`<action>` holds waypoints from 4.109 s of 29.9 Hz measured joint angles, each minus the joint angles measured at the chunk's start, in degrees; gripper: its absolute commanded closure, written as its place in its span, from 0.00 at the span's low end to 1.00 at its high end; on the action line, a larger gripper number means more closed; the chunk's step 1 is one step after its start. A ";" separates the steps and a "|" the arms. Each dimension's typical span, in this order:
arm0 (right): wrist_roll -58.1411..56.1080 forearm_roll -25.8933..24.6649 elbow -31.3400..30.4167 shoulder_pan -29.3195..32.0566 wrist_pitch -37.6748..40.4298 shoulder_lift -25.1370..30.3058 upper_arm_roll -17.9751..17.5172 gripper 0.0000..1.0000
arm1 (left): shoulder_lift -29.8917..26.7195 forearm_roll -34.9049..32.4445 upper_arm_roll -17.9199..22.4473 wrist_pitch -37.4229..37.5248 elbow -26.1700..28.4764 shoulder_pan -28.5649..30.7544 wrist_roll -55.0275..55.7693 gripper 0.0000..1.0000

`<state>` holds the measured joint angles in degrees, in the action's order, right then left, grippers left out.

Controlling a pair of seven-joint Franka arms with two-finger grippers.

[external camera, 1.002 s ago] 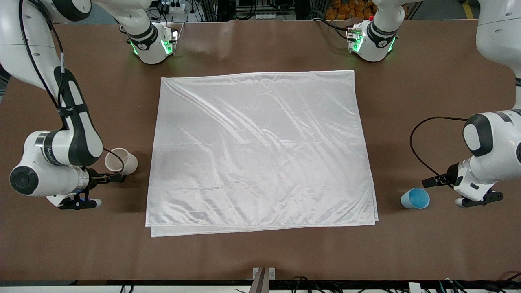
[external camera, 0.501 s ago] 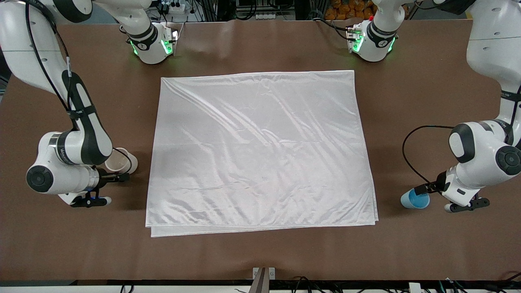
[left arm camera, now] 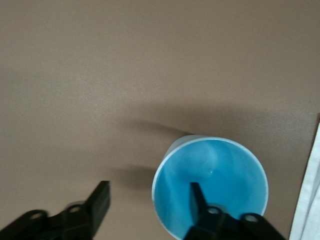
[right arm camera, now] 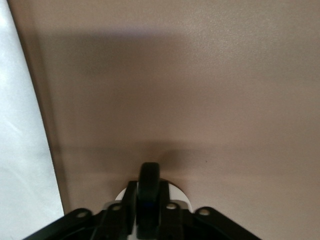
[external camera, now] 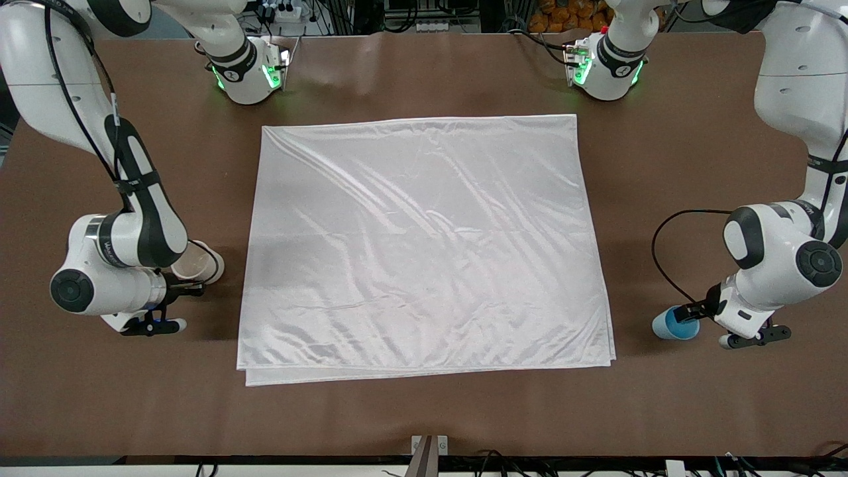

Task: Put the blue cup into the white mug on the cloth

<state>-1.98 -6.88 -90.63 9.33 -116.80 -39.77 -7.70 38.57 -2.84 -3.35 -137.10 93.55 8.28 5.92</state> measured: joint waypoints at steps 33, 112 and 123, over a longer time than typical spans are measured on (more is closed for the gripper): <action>0.99 4.14 6.52 -2.23 10.83 3.66 -3.94 1.00 | -1.24 -3.40 -1.63 -1.88 -1.69 -0.35 0.06 1.00; 49.56 7.00 19.93 -39.72 -3.59 -10.93 -1.20 1.00 | -22.12 2.39 -18.90 34.54 -13.32 -6.83 17.37 1.00; 50.87 6.91 20.15 -39.74 -3.88 -11.79 -0.59 0.00 | -18.81 2.39 -19.00 32.37 -13.31 -14.79 27.89 1.00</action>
<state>48.89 0.03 -70.49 -30.42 -120.68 -51.56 -8.28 19.76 -0.46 -22.35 -104.73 80.24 -6.51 33.81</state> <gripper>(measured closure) 0.559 0.952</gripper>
